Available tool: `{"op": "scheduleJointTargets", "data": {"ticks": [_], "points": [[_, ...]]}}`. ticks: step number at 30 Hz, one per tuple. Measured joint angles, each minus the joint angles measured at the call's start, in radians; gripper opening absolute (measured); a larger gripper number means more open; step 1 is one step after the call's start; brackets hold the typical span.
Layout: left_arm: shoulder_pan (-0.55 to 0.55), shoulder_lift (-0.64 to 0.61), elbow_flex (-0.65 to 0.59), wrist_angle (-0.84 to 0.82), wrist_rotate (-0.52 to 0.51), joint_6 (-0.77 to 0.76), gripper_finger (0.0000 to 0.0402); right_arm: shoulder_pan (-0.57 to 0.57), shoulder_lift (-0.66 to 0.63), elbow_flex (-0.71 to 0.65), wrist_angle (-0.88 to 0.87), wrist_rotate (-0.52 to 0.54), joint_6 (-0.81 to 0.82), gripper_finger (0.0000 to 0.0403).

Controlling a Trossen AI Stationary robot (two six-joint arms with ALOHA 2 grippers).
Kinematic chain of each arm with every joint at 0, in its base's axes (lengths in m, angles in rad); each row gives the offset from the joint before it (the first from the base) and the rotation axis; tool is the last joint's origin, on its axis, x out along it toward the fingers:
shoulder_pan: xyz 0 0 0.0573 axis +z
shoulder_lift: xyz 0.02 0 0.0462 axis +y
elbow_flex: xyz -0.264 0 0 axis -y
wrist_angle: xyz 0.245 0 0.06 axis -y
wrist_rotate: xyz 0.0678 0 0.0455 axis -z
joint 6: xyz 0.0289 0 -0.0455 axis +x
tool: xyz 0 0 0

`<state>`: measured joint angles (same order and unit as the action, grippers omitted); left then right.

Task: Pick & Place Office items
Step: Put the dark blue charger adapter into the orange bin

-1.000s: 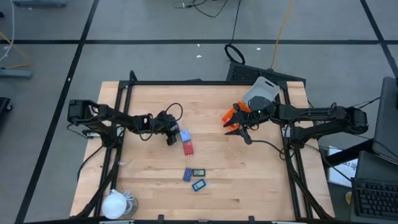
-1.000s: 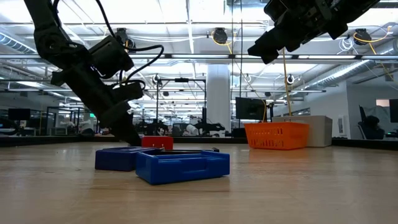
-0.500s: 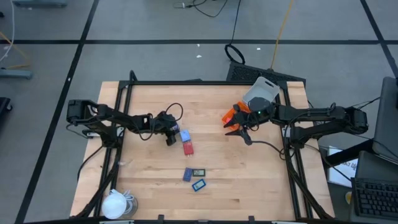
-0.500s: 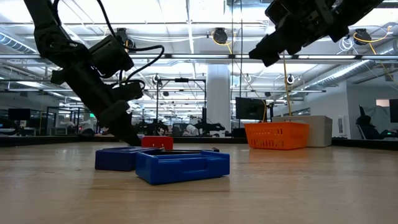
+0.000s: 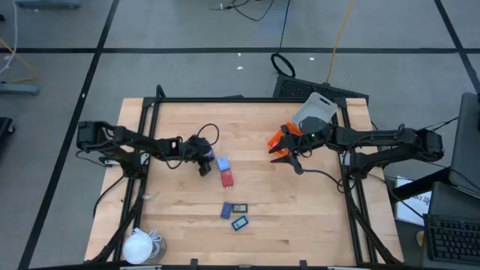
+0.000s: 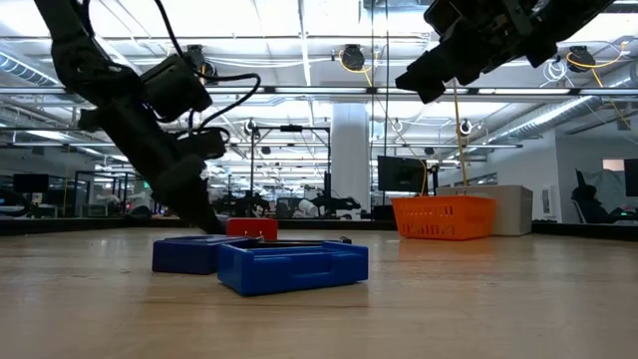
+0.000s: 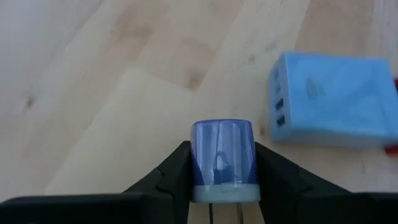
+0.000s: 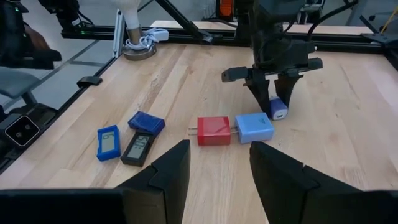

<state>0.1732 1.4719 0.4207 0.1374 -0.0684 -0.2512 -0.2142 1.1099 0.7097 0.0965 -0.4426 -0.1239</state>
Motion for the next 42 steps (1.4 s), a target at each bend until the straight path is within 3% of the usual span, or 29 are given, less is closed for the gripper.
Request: {"op": "scheduleJointTargets", "data": {"ticks": [9,13,18,22,29,35,42], "points": [[-0.027,-0.219,0.040,-0.008,0.058,-0.130,0.0146,0.014,0.070,0.000,0.090,0.001,-0.047,0.0155],[-0.075,-0.247,0.054,0.101,0.058,-0.152,0.0136,0.049,0.145,0.001,0.164,0.000,-0.125,0.0155],[-0.131,-0.240,0.055,0.271,0.081,-0.202,0.0138,0.097,0.260,0.000,0.286,0.030,-0.243,0.0155],[-0.169,-0.232,0.056,0.332,0.079,-0.249,0.0147,0.136,0.362,0.001,0.474,0.239,-0.285,0.0166],[-0.191,-0.182,0.057,0.407,0.082,-0.327,0.0136,0.199,0.499,0.001,0.770,0.387,-0.507,0.0239],[-0.191,-0.114,0.094,0.441,0.149,-0.361,0.0146,0.256,0.572,0.001,0.926,0.392,-0.664,0.0284],[-0.202,-0.010,0.236,0.425,0.276,-0.316,0.0136,0.267,0.576,0.002,0.947,0.391,-0.666,0.0273]]}}
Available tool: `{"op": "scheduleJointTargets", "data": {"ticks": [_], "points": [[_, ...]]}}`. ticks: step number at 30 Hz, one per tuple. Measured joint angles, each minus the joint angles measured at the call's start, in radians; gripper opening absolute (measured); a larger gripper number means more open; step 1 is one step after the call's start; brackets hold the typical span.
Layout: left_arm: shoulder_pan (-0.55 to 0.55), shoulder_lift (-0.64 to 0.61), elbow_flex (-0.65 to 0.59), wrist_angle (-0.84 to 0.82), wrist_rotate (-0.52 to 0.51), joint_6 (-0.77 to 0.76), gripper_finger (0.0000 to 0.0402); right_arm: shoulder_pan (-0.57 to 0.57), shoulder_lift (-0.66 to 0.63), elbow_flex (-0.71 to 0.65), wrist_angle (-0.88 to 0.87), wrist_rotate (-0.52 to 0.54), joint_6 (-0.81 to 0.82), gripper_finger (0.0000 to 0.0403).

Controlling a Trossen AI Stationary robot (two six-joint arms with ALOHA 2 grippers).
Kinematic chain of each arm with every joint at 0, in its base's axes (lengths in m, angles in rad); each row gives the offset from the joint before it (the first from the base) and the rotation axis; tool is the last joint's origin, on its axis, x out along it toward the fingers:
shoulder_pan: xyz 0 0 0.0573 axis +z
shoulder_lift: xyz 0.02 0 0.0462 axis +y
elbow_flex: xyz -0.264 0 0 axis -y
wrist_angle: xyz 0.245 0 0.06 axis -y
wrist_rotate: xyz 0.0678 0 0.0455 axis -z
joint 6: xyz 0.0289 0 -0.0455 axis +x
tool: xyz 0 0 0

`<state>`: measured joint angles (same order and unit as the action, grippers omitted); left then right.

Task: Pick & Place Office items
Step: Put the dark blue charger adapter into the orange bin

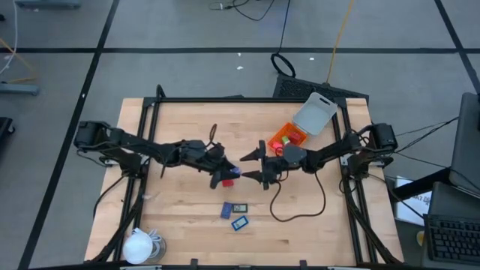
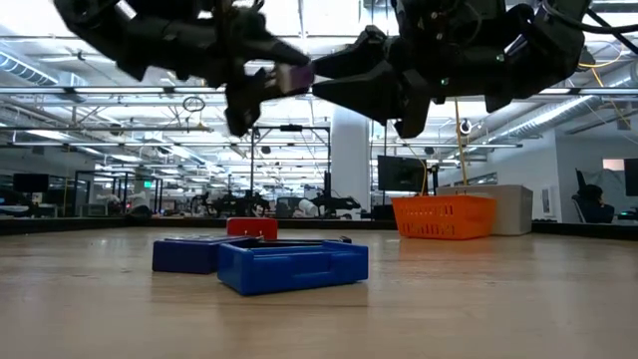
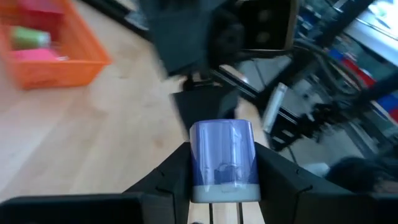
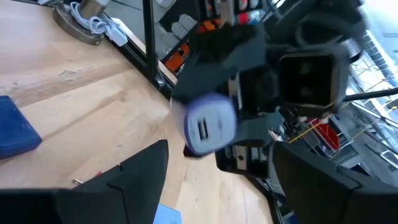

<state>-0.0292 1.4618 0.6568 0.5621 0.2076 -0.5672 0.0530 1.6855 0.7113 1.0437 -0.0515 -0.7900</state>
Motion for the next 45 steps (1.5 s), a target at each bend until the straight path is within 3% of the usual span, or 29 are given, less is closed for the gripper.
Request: {"op": "scheduleJointTargets", "data": {"ticks": [8,14,24,28,34,45], "points": [[0.016,0.060,0.110,-0.112,0.012,0.021,0.0154,0.029,0.000,0.000,0.000,-0.001,-0.053,0.0254],[0.030,0.060,0.116,-0.103,0.014,0.008,0.0135,0.034,-0.002,0.000,0.008,-0.001,-0.064,0.0233],[0.026,0.059,0.116,-0.082,0.028,0.009,0.0171,0.034,-0.001,0.000,-0.001,-0.001,-0.064,0.0151],[0.027,0.059,0.116,-0.083,0.027,0.009,0.0154,0.034,-0.001,0.000,0.000,-0.002,-0.064,0.0128],[0.038,0.056,0.116,-0.081,0.038,0.054,0.0139,0.034,-0.001,0.000,0.000,0.004,-0.034,0.0132],[0.154,-0.056,0.116,-0.126,0.253,0.139,0.0230,0.032,-0.007,-0.001,-0.009,0.075,0.075,0.0131]]}}
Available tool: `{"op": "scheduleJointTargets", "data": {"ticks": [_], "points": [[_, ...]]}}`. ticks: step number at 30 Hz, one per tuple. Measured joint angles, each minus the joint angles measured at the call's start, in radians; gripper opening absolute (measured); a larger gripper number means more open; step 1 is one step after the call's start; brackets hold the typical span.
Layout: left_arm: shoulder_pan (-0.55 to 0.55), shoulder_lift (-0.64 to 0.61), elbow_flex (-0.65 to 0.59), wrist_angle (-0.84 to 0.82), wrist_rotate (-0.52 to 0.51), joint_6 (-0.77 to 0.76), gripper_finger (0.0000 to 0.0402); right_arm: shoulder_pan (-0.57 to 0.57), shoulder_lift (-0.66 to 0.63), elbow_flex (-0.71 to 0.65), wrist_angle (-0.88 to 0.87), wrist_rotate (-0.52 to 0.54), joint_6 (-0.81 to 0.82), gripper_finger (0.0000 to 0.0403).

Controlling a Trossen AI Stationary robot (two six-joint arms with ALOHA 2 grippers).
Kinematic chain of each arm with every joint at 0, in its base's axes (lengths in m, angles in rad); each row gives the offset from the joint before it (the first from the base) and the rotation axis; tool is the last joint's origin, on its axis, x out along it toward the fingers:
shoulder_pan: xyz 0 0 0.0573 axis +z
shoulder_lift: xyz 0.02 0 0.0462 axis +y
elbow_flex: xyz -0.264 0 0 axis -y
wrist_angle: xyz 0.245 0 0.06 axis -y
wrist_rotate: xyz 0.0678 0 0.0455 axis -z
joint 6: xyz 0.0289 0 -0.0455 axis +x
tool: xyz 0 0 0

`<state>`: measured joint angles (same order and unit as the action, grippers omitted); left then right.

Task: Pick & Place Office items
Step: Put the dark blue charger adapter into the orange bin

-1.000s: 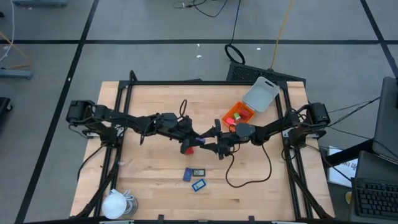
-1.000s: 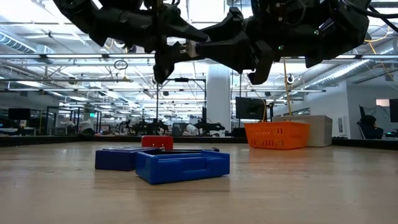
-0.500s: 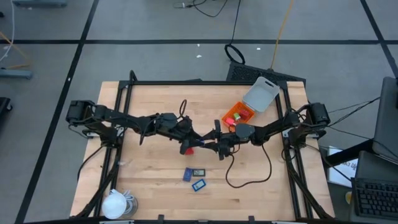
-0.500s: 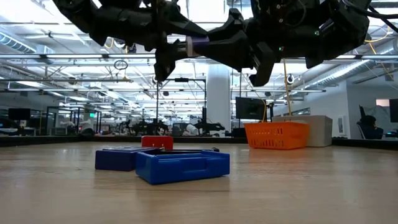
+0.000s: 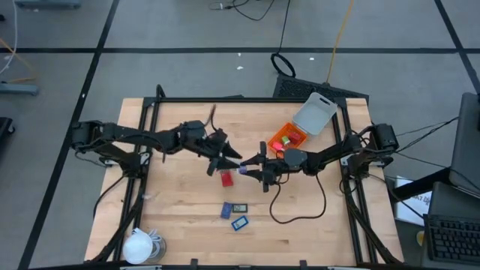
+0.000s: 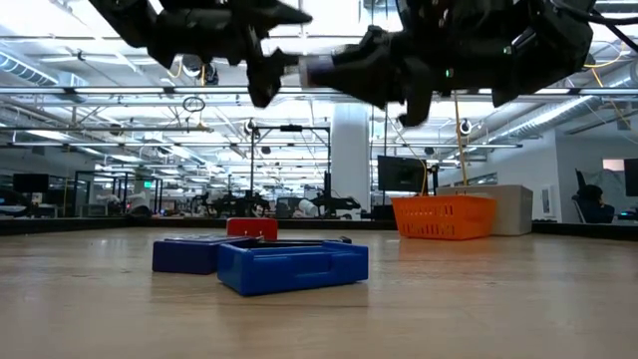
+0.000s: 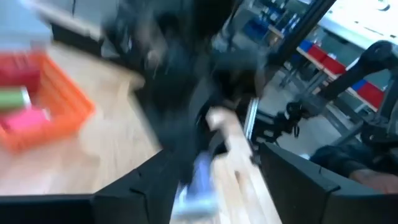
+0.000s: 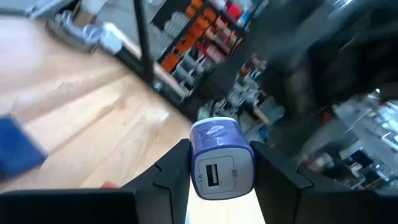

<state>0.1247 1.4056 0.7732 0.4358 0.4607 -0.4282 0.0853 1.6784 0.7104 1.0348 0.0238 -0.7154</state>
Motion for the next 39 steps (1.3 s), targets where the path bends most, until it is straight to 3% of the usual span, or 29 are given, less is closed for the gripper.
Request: {"op": "scheduleJointTargets", "data": {"ticks": [6,12,17,25,32,39], "points": [[0.034,-0.099,0.001,-0.129,-0.019,0.139,0.0253,-0.009,-0.014,0.001,-0.048,0.012,0.044,0.0131],[0.030,-0.153,-0.016,-0.225,-0.091,0.261,0.0266,-0.054,-0.163,0.000,-0.262,0.030,0.211,0.0131],[0.029,-0.193,-0.090,-0.149,-0.126,0.325,0.0259,-0.105,-0.314,0.000,-0.462,0.028,0.360,0.0131],[0.039,-0.312,-0.320,0.011,-0.332,0.341,0.0246,-0.199,-0.473,0.001,-0.737,0.031,0.489,0.0132],[0.038,-0.393,-0.493,0.116,-0.427,0.287,0.0261,-0.337,-0.500,0.000,-0.937,0.032,0.566,0.0132],[0.038,-0.412,-0.585,0.126,-0.535,0.216,0.0270,-0.456,-0.501,0.000,-1.106,0.033,0.628,0.0132]]}}
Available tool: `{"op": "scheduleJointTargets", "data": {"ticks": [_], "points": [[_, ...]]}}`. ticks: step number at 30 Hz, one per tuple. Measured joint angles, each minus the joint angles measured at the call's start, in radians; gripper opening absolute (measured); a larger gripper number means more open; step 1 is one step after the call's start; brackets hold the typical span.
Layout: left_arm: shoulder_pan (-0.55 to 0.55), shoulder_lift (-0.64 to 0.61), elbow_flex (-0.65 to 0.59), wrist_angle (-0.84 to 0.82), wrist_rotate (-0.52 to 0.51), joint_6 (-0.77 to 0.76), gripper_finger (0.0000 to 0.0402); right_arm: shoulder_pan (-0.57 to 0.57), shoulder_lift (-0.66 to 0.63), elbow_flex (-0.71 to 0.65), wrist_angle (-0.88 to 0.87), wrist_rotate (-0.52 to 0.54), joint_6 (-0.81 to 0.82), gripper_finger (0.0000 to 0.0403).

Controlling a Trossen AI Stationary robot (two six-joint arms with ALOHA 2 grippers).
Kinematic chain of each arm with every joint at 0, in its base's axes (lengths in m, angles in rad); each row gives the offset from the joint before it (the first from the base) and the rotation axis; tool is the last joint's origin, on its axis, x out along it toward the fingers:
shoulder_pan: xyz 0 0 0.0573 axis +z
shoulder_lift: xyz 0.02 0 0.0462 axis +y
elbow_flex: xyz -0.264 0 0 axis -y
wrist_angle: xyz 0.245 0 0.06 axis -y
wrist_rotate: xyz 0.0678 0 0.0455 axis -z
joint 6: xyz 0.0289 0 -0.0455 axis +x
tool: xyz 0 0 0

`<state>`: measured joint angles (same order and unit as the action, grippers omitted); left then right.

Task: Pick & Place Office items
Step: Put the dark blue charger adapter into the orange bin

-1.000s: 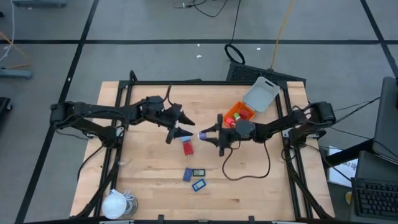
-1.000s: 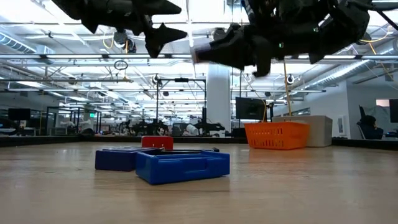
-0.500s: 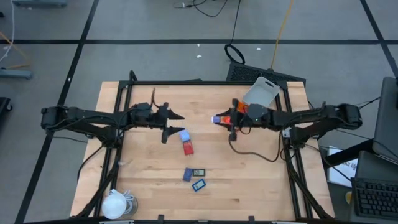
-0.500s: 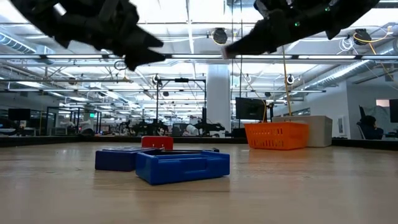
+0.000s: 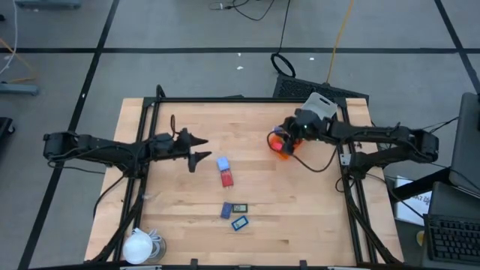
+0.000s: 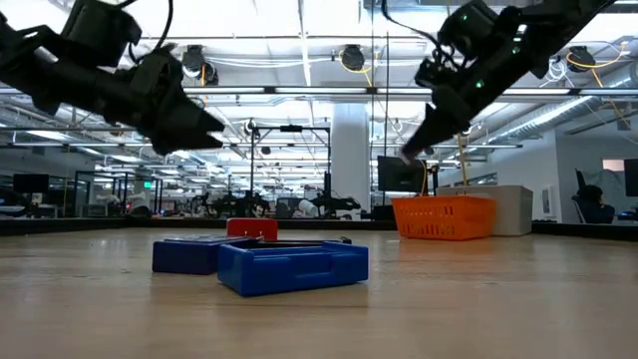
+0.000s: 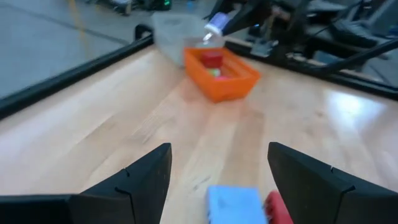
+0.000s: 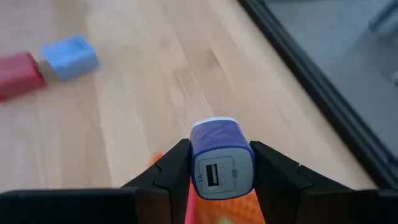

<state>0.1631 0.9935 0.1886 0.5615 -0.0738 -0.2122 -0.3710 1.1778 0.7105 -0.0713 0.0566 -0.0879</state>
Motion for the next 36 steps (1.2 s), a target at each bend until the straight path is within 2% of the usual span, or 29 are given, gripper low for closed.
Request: {"op": "scheduleJointTargets", "data": {"ticks": [6,13,19,26,36], "points": [[0.000,0.000,-0.013,-0.008,-0.060,-0.052,0.0259,-0.049,0.000,0.000,-0.123,0.000,0.043,0.0132],[0.000,0.000,-0.013,-0.005,-0.067,-0.054,0.0248,-0.077,0.000,0.000,-0.179,0.004,0.051,0.0132],[0.000,0.000,-0.013,-0.004,-0.067,-0.060,0.0261,-0.082,0.000,0.000,-0.239,0.129,0.080,0.0132],[0.000,0.001,-0.013,-0.004,-0.068,-0.059,0.0270,-0.092,0.000,0.000,-0.247,0.135,0.084,0.0132],[0.000,0.001,-0.013,-0.003,-0.072,-0.056,0.0250,-0.121,0.053,0.000,-0.223,0.126,0.094,0.0132]]}}
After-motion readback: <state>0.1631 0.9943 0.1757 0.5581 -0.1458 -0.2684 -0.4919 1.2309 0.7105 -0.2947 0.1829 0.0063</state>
